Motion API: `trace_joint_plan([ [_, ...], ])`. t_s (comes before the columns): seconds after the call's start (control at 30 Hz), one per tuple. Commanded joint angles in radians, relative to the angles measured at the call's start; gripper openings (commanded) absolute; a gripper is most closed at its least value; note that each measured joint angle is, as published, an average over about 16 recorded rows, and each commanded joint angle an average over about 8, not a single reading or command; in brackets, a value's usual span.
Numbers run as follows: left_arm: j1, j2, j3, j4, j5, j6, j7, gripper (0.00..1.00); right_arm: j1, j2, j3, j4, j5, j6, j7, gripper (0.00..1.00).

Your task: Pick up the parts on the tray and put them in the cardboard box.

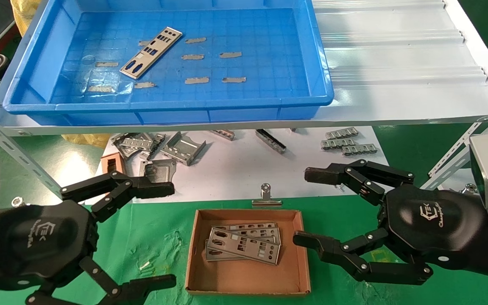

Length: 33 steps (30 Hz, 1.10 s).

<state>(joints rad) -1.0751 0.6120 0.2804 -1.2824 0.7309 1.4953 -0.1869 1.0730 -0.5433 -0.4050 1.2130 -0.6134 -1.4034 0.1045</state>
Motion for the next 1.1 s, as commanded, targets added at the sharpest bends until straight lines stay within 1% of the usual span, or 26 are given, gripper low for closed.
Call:
trace_joint_plan([
  [0.03,0.000,0.000,0.000,0.000,0.000,0.000,0.000,1.00,0.000,0.000,0.000,0.000,0.000,0.000,0.000,0.00],
  [0.83,-0.008,0.001,-0.001,0.000,0.005,-0.006,0.000,1.00,0.000,0.000,0.000,0.000,0.000,0.000,0.000,0.00],
  [0.9,-0.029,0.006,0.002,0.004,0.019,-0.015,-0.005,1.00,0.000,0.000,0.000,0.000,0.000,0.000,0.000,0.00],
  [0.97,-0.072,0.017,0.011,0.016,0.047,-0.026,-0.014,1.00,0.000,0.000,0.000,0.000,0.000,0.000,0.000,0.00],
  [1.1,-0.222,0.066,0.050,0.090,0.146,-0.050,-0.043,1.00,0.000,0.000,0.000,0.000,0.000,0.000,0.000,0.00],
])
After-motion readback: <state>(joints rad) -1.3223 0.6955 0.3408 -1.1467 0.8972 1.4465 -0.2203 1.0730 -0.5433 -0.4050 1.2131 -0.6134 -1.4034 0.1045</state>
